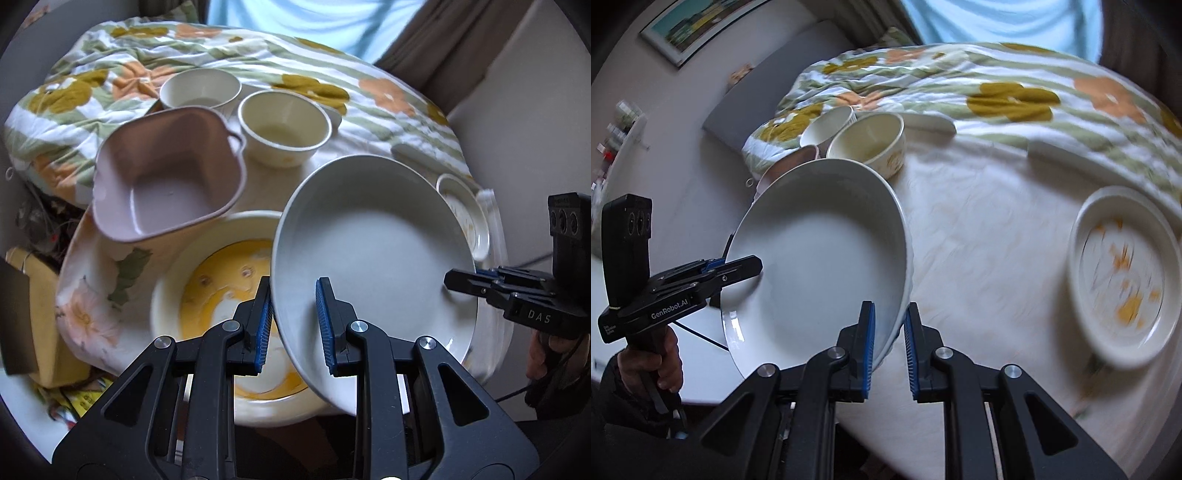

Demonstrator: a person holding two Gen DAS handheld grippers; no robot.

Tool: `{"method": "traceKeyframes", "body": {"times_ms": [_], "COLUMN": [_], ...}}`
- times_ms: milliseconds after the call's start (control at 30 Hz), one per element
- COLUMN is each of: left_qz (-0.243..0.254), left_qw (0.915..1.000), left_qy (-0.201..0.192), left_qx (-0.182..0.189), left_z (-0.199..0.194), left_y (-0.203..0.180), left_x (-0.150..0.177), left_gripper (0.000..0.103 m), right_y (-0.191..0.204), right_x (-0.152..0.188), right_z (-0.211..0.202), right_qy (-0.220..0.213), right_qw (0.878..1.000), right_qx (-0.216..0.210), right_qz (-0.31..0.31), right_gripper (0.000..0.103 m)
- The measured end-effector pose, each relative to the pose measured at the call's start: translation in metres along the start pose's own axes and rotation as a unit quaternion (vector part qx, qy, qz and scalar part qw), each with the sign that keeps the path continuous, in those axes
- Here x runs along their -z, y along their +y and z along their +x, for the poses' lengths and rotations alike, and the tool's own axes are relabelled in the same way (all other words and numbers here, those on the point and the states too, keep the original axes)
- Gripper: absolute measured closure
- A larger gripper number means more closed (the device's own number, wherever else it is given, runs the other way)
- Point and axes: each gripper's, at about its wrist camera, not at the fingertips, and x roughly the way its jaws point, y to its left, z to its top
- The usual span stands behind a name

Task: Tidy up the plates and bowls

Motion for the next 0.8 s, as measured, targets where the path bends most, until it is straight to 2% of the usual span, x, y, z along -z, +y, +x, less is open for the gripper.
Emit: {"method": "traceKeyframes", "body": {"times_ms": [233, 400, 567, 800], "left_qz": [0.052, 0.083, 0.102, 0.131], "left_qw": [0.9980, 0.9945, 0.9925, 0.9895], "left_qy": [0.030, 0.055, 0.061, 0.061], "left_qx": [0.022, 0.032, 0.026, -0.008], "left_z": [0.016, 0.036, 0.048, 0.059], "left_y": [0.031, 0.043, 0.046, 0.045], "left_x": [0.004, 0.009, 0.010, 0.012], "left_gripper": [0.083, 0.083, 0.083, 0.083], "right_y": [0.032, 0.040, 0.049, 0.059], "right_x": [0.039, 0.052, 0.056, 0.057], "right_z": [0.028, 0.039, 0.045, 0.051], "right_qy": [-0.011, -0.023, -0.025, -0.029], "right_qw": [0.997, 0.992, 0.988, 0.986], "right_qx": [0.039, 0.075, 0.105, 0.125], "right_qz": [0.068, 0.104, 0.111, 0.111], "right_gripper": [0.089, 0.089, 0.089, 0.089]}}
